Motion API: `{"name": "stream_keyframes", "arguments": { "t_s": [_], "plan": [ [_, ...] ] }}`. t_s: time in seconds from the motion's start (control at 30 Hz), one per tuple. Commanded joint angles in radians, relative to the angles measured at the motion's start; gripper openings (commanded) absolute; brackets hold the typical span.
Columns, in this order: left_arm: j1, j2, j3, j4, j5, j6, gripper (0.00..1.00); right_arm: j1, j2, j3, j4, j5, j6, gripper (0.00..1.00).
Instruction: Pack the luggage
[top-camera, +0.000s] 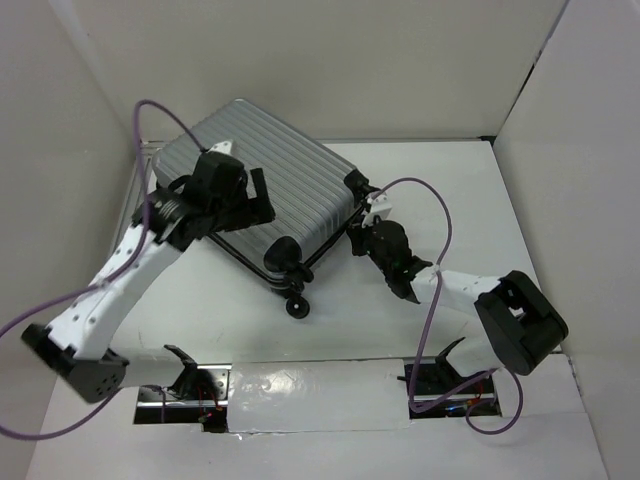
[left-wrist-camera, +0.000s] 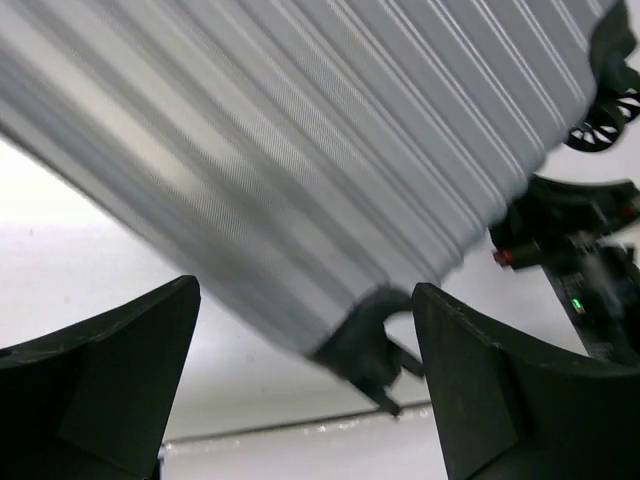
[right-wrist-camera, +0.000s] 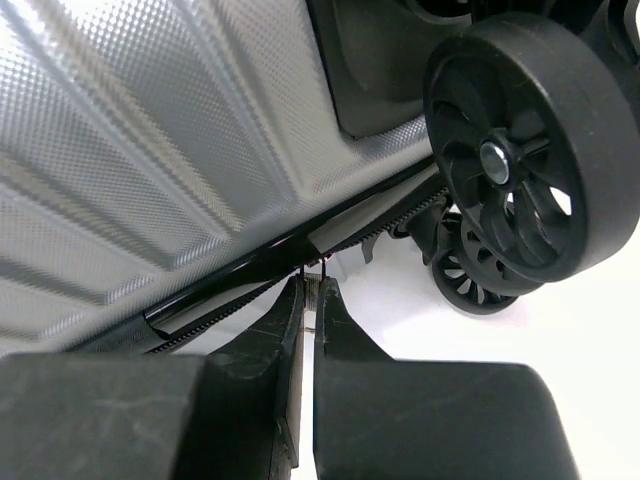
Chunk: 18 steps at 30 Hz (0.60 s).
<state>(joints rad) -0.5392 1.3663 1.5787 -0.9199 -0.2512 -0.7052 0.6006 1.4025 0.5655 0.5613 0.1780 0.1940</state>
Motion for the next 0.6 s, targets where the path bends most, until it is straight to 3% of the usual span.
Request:
{"name": "stream_keyframes", "arguments": {
  "t_s": [0.0,0.2,0.4,0.57],
  "plan": [
    [-0.051,-0.133,-0.054,-0.109,-0.129,-0.181,1.0,0.062,-0.071,0.01,0.141,0.027,0.019,0.0],
    [-0.226,-0.219,-0.141,-0.154,-0.109,-0.353,1.0,0.131,-0.05,0.01,0.152,0.136,0.019,0.0],
    [-0.381,-0.157,-0.196,-0.238,-0.1,-0.592,1.0,0.166,-0.05,0.01,0.152,0.201,0.068,0.0],
    [-0.498,-0.168,-0.224,-0.227,-0.206,-0.747,1.0,0.191,-0.059,0.01,0.132,0.242,0.093,0.0]
  ]
}}
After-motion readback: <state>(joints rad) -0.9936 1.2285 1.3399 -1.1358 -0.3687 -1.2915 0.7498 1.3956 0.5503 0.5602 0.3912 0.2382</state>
